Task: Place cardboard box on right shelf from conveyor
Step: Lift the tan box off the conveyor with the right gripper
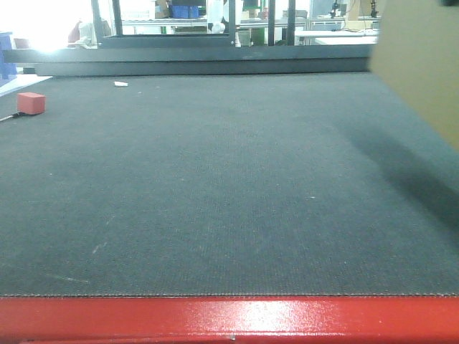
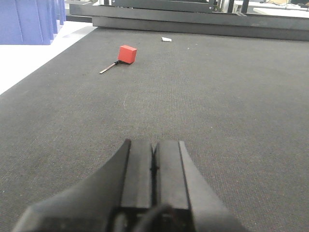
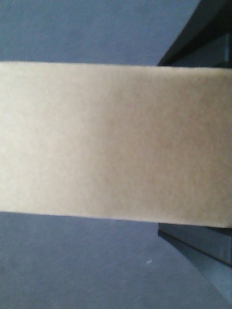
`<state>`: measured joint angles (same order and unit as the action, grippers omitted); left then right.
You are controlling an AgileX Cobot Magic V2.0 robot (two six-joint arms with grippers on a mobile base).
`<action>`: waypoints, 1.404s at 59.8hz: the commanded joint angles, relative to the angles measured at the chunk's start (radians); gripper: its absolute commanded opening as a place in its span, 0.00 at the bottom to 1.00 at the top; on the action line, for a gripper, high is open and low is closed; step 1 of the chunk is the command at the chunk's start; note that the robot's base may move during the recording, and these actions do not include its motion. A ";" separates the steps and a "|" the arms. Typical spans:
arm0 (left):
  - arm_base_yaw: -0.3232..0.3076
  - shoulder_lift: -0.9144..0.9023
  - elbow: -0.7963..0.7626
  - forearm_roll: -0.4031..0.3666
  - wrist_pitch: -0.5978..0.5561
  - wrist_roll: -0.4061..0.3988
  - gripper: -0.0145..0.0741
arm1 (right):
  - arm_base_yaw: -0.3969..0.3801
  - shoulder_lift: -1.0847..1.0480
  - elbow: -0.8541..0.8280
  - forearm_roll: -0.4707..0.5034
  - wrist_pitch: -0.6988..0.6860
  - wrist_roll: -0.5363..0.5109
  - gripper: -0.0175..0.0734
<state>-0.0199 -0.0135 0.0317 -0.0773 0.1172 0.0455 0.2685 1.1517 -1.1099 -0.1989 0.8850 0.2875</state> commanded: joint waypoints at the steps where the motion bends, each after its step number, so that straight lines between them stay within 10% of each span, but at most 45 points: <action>1: -0.006 -0.013 0.009 -0.006 -0.084 0.000 0.03 | -0.009 -0.137 0.078 -0.008 -0.114 -0.011 0.51; 30: -0.006 -0.013 0.009 -0.006 -0.084 0.000 0.03 | -0.009 -0.751 0.259 -0.009 -0.124 -0.011 0.51; 84: -0.006 -0.013 0.009 -0.006 -0.084 0.000 0.03 | -0.009 -0.794 0.259 -0.009 -0.150 -0.011 0.51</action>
<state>-0.0199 -0.0135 0.0317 -0.0773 0.1172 0.0455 0.2661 0.3464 -0.8250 -0.1881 0.8423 0.2865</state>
